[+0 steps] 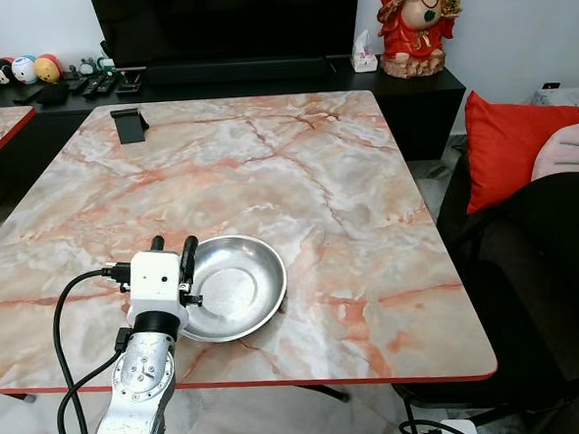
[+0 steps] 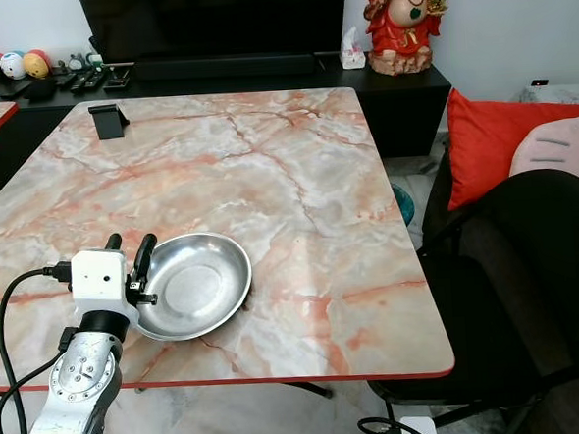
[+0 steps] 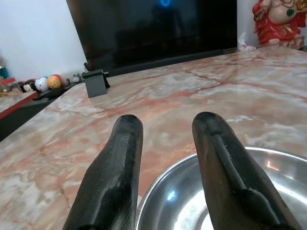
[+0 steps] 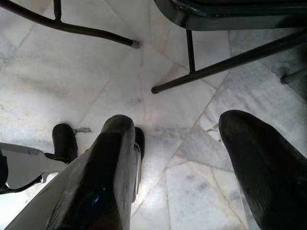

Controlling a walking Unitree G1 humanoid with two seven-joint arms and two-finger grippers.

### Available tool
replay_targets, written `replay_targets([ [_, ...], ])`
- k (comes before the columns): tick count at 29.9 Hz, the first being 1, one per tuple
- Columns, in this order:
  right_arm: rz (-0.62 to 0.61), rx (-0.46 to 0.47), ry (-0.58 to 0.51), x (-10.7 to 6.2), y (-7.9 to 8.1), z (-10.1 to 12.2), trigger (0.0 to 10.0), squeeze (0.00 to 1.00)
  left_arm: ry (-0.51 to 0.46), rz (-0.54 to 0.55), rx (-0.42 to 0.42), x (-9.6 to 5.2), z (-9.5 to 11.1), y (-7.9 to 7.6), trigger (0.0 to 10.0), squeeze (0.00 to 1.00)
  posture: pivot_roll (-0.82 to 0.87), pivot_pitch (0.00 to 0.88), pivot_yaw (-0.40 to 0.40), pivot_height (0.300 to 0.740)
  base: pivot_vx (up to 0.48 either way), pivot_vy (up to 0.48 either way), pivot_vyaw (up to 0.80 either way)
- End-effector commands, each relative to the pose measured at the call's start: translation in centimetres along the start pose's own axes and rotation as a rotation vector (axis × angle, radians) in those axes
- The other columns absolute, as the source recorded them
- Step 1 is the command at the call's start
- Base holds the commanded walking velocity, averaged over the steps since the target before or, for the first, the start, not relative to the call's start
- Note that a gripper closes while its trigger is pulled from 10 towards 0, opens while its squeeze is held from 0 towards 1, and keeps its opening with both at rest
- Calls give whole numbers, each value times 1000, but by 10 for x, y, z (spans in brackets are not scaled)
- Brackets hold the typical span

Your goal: Setting the table

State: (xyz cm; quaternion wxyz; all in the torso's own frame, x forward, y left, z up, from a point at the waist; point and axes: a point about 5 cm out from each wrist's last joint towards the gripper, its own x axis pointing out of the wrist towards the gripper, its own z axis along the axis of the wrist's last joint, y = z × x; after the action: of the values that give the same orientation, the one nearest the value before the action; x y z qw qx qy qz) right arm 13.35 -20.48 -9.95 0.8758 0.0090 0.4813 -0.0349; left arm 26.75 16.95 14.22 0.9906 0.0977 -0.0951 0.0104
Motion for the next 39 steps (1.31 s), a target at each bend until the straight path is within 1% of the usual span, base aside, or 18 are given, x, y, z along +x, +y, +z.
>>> replay_targets([
  [1,10,10,-14,1,4,2,10000,0,-10,9,5,2,0,4,10000,0,-27,0,11,740,0,315,0],
  [10,26,-3,-22,1,9,4,10000,0,-15,15,5,2,0,6,10000,0,-5,0,11,740,0,333,0],
  [12,34,-9,-40,2,13,7,10000,0,-16,13,5,1,0,6,10000,0,-3,0,14,740,0,347,0],
  [17,39,-10,-65,3,15,13,10000,0,-18,16,-6,2,1,6,10000,0,2,0,14,740,0,349,0],
  [21,35,-11,-82,4,15,16,10000,0,-20,16,-5,2,2,6,10000,0,0,0,23,740,0,348,0],
  [29,38,-32,-70,3,15,13,10000,0,-23,16,1,2,3,9,10000,0,3,0,27,740,0,348,0],
  [34,38,-40,-68,3,15,12,10000,0,-27,16,0,2,5,9,10000,0,2,0,28,740,0,352,0],
  [36,44,-48,-77,3,19,14,10000,0,-28,13,0,2,5,8,10000,0,3,0,26,740,0,349,544],
  [39,48,-52,-79,3,20,14,10000,0,-29,16,2,2,6,8,10000,0,6,0,23,740,0,350,642],
])
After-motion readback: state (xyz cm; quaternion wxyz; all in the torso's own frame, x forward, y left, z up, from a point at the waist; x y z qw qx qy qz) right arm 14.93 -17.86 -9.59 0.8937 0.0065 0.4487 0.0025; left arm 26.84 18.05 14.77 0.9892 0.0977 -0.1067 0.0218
